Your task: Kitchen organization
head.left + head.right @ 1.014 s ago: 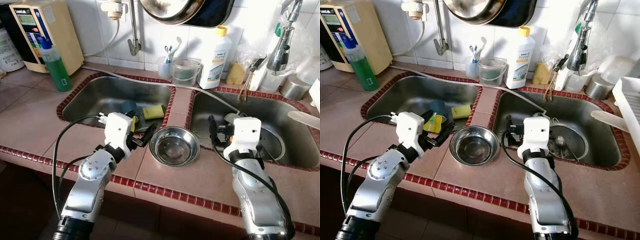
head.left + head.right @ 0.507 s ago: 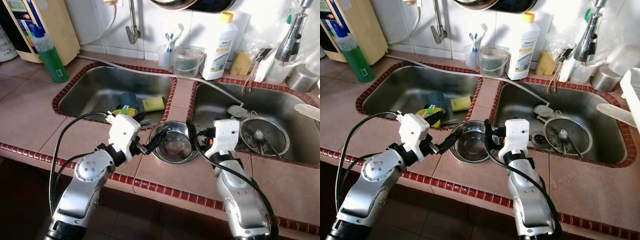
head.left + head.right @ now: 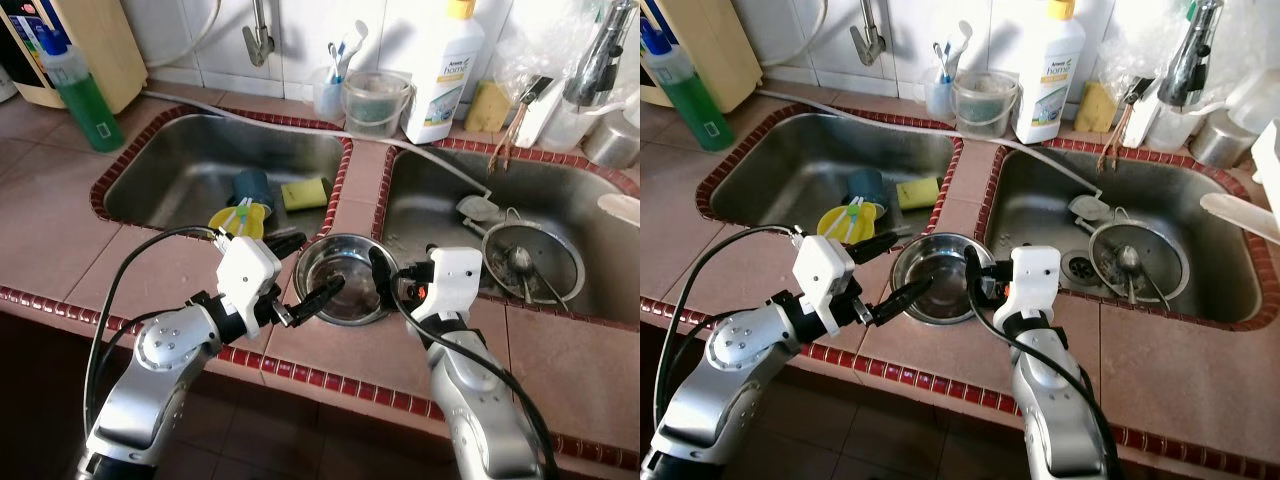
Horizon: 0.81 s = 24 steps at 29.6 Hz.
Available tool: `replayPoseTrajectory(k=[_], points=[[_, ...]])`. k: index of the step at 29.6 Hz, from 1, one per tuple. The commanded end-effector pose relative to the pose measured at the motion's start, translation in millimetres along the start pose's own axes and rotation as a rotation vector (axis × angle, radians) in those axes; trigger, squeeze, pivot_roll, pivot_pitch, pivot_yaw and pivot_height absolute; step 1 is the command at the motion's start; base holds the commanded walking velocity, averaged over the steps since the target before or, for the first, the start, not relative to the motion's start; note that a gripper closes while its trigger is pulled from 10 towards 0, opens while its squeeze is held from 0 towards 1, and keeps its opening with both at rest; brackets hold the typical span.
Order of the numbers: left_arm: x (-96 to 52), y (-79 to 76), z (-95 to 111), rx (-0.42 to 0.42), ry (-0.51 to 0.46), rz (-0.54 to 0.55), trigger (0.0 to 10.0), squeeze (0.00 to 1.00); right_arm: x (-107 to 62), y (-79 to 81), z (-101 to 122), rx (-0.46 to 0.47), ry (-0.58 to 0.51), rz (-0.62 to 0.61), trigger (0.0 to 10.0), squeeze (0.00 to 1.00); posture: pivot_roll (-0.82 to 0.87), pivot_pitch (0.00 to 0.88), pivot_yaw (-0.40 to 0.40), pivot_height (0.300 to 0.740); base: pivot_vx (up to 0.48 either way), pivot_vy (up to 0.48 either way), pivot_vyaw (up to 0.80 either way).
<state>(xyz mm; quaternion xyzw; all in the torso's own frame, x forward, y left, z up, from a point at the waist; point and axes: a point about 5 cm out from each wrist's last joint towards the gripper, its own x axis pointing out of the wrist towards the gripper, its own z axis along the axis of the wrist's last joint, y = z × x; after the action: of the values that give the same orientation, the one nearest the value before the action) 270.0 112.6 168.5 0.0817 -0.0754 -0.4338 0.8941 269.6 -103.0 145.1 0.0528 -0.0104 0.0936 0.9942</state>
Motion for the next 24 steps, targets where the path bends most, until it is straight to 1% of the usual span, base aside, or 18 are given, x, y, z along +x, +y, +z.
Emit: replayPoseTrajectory(k=[1,12,15,18,19,24], points=[[-4.2,4.8,-3.3,0.009,0.018,-0.002,10.0,0.00,-5.5,7.3,3.5,0.020,0.001,0.011,10.0,0.00,-0.13,0.193,0.025,0.740,0.000,0.000,0.00],[-3.2,8.4,-0.6,0.011,0.007,-0.017,10.0,0.00,-19.0,16.7,3.4,0.072,0.048,0.018,10.0,0.00,-0.13,0.201,0.026,0.740,0.000,0.000,0.00],[-2.5,8.7,2.9,0.016,-0.007,-0.025,10.0,0.00,-25.4,18.7,-1.8,0.087,0.091,0.014,10.0,0.00,-0.13,0.205,0.024,0.740,0.000,0.000,0.00],[-2.4,8.9,3.8,0.016,-0.011,-0.025,10.0,0.00,-26.7,18.9,-2.7,0.088,0.100,0.012,10.0,0.00,-0.13,0.205,0.024,0.740,0.000,0.000,0.00],[-2.4,9.0,4.4,0.013,-0.016,-0.027,10.0,0.00,-28.2,18.5,-4.2,0.103,0.116,0.001,10.0,0.00,-0.13,0.205,0.023,0.740,0.000,0.000,0.00],[-4.8,7.5,5.0,0.002,-0.030,-0.042,10.0,0.00,-32.3,12.7,-10.7,0.116,0.159,-0.048,10.0,0.00,-0.14,0.206,0.026,0.740,0.000,0.000,0.00]])
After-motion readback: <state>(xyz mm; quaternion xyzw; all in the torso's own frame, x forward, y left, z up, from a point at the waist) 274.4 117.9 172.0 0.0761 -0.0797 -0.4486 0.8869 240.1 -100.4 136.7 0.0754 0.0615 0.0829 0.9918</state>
